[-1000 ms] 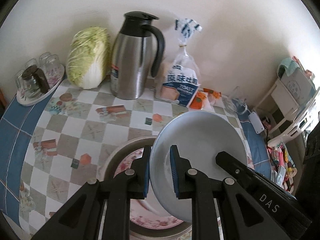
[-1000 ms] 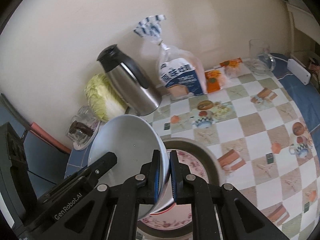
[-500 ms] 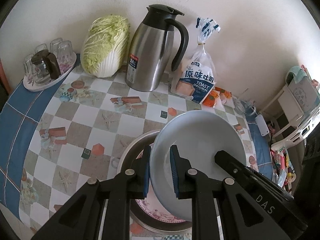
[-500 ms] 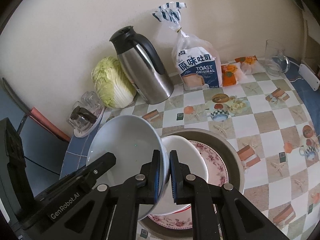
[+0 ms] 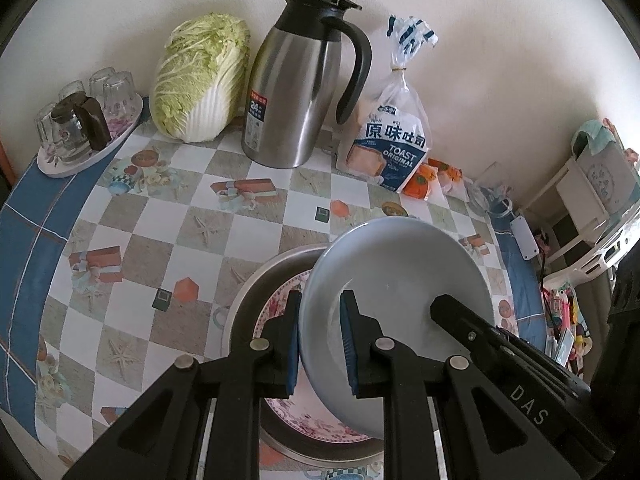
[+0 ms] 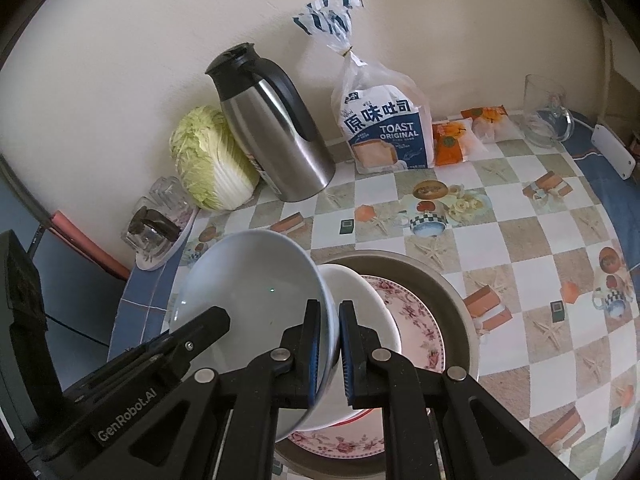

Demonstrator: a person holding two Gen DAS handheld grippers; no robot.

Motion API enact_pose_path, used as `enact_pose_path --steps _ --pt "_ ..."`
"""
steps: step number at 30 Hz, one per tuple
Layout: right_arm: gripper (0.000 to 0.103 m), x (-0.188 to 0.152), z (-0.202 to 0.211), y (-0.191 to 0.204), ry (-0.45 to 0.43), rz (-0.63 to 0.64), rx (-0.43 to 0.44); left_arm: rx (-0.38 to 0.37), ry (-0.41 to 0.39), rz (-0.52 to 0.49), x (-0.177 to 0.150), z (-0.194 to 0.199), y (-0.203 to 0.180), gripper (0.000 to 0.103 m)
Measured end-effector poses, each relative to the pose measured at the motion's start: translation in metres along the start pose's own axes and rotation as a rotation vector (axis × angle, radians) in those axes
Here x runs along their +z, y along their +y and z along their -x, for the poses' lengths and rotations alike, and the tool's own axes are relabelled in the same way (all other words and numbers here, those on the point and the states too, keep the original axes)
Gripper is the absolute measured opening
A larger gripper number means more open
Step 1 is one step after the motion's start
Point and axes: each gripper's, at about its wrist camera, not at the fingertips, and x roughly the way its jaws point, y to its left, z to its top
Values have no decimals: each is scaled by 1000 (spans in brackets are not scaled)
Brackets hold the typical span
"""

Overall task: Organize plates and bowls
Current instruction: 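Lower the white round bowl onto the white square bowl with both grippers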

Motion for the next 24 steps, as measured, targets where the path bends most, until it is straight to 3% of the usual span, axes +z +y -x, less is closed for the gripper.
enact_pose_path --steps 24 --pt "12 -1 -13 -13 46 -17 -50 32 58 -37 -4 -18 -12 19"
